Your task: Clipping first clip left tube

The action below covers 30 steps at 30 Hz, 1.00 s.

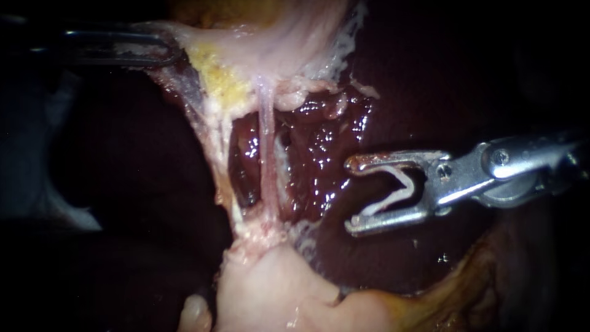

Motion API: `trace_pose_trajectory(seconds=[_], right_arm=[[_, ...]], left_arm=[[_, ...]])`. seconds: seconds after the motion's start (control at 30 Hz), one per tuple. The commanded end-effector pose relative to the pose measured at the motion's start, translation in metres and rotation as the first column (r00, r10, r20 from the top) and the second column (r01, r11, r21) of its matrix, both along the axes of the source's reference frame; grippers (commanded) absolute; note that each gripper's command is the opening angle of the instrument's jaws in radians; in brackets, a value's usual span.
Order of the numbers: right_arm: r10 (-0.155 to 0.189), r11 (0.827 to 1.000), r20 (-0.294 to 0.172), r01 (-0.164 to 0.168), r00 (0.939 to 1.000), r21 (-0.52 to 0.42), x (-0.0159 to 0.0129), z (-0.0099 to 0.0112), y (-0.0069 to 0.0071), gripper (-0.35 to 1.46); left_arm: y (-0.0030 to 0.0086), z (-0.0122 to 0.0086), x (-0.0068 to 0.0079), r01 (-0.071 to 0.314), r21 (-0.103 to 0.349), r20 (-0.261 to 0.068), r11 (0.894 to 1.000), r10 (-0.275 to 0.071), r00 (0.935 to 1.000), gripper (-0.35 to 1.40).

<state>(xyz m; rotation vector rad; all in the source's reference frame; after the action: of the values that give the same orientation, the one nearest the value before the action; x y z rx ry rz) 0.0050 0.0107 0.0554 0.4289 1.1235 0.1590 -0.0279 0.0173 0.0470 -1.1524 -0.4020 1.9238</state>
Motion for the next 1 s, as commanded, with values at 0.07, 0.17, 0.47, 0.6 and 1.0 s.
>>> trace_pose_trajectory(seconds=[0.07, 0.17, 0.47, 0.6, 1.0], right_arm=[[0.0, 1.0, -0.001, 0.0, 1.0, 0.002, 0.0005, -0.0001, -0.0001, 0.49], [-0.001, 1.0, -0.001, 0.001, 1.0, 0.004, 0.0016, -0.0003, -0.0002, 0.49], [-0.019, 0.999, -0.012, 0.019, 0.9997, 0.032, 0.0076, 0.0004, -0.001, 0.49], [-0.028, 0.998, -0.015, 0.029, 0.9995, 0.046, 0.0099, 0.0015, -0.0017, 0.49], [-0.064, 0.995, -0.019, 0.065, 0.9978, 0.08, 0.013, 0.0073, -0.0042, 0.49]], left_arm=[[0.0001, 0.0, -0.0002, 0.001, -0.007, 0.002, 1.0, -0.001, 1.0, -0.35], [0.0001, 0.0, -0.0004, 0.002, -0.007, 0.001, 1.0, -0.002, 1.0, -0.35], [0.0001, -0.0001, -0.0009, 0.007, -0.008, 0.001, 1.0, -0.007, 1.0, -0.35], [0.0, -0.0002, -0.0011, 0.006, -0.012, -0.001, 1.0, -0.006, 1.0, -0.35], [-0.0001, -0.0005, -0.0017, 0.007, -0.017, -0.004, 1.0, -0.007, 1.0, -0.35]])
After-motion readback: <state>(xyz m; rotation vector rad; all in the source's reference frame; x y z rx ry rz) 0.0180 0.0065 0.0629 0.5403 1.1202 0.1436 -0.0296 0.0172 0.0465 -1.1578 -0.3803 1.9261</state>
